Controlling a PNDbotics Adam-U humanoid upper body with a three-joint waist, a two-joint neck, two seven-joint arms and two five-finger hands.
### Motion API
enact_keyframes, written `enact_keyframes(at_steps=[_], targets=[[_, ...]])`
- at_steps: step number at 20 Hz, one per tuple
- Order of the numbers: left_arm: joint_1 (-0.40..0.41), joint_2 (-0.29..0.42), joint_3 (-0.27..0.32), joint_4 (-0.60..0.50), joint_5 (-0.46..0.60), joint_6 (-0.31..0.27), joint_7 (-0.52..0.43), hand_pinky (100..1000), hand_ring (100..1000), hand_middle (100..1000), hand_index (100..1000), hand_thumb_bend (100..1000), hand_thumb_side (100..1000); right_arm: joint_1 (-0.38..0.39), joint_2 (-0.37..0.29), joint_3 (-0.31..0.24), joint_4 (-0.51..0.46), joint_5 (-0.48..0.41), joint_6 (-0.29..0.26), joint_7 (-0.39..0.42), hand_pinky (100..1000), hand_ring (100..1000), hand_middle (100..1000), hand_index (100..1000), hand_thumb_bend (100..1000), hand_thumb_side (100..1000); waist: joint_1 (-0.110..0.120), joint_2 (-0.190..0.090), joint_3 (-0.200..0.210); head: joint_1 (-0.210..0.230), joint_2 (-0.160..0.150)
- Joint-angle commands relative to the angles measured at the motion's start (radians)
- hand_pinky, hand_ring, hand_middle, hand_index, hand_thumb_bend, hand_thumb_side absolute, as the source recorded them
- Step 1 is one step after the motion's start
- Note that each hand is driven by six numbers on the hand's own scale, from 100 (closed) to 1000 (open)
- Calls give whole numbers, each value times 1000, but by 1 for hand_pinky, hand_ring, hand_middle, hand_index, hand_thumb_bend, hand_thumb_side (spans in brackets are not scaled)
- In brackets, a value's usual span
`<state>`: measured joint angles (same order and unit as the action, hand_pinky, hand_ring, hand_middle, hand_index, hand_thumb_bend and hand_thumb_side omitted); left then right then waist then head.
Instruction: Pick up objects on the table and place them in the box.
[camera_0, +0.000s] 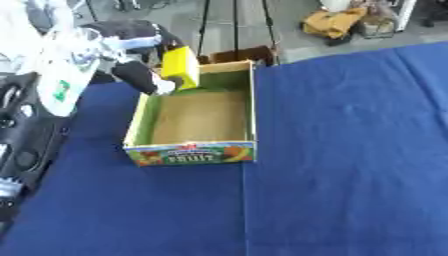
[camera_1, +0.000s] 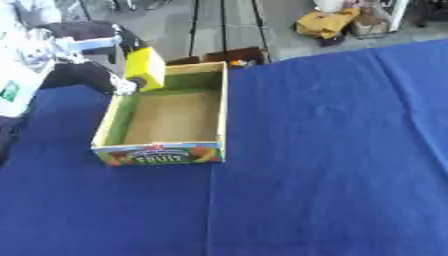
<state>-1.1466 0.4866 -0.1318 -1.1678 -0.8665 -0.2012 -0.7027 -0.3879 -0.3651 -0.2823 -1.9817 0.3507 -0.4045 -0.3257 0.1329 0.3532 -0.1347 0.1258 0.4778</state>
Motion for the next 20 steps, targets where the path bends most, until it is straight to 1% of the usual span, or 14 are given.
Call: enact_keyframes(at_steps=[1,6,10,12,17,18,19,20], targets=[[-29,-13,3,46,-50,11,54,581,711,658,669,100,500,-15,-12,1,-18,-12,-2,5,713,686,582,736,100,941,8,-28,-4,8,-15],[-37,-52,-6,130,-118,6,96,590,726,668,686,100,497,-17,-10,1,-18,-17,-2,9,714,686,575,735,100,939,12,-21,-12,9,-14],[-43,-68,-14,160,-169,-9,105,610,746,684,737,100,493,-17,-10,1,-18,-19,-1,9,715,686,572,734,100,939,14,-17,-18,7,-13],[-45,-73,-17,167,-197,-12,105,620,757,695,789,100,493,-18,-10,1,-18,-20,-1,9,715,686,571,733,100,939,15,-16,-21,6,-13],[-51,-83,-25,178,-319,6,73,676,843,780,899,100,517,-20,-10,3,-18,-23,-1,10,715,686,569,732,100,941,17,-11,-28,8,-15],[-50,-87,-25,180,-338,8,66,702,878,813,940,100,534,-21,-10,3,-18,-24,-1,10,715,686,569,732,100,942,17,-11,-28,9,-16],[-49,-91,-24,185,-352,9,55,723,899,830,959,100,541,-22,-10,3,-18,-24,-1,10,715,686,568,732,100,942,17,-10,-29,9,-17],[-49,-94,-23,189,-361,9,43,765,931,859,986,100,549,-22,-10,3,-18,-25,-2,10,715,686,568,732,100,942,17,-9,-30,9,-18]])
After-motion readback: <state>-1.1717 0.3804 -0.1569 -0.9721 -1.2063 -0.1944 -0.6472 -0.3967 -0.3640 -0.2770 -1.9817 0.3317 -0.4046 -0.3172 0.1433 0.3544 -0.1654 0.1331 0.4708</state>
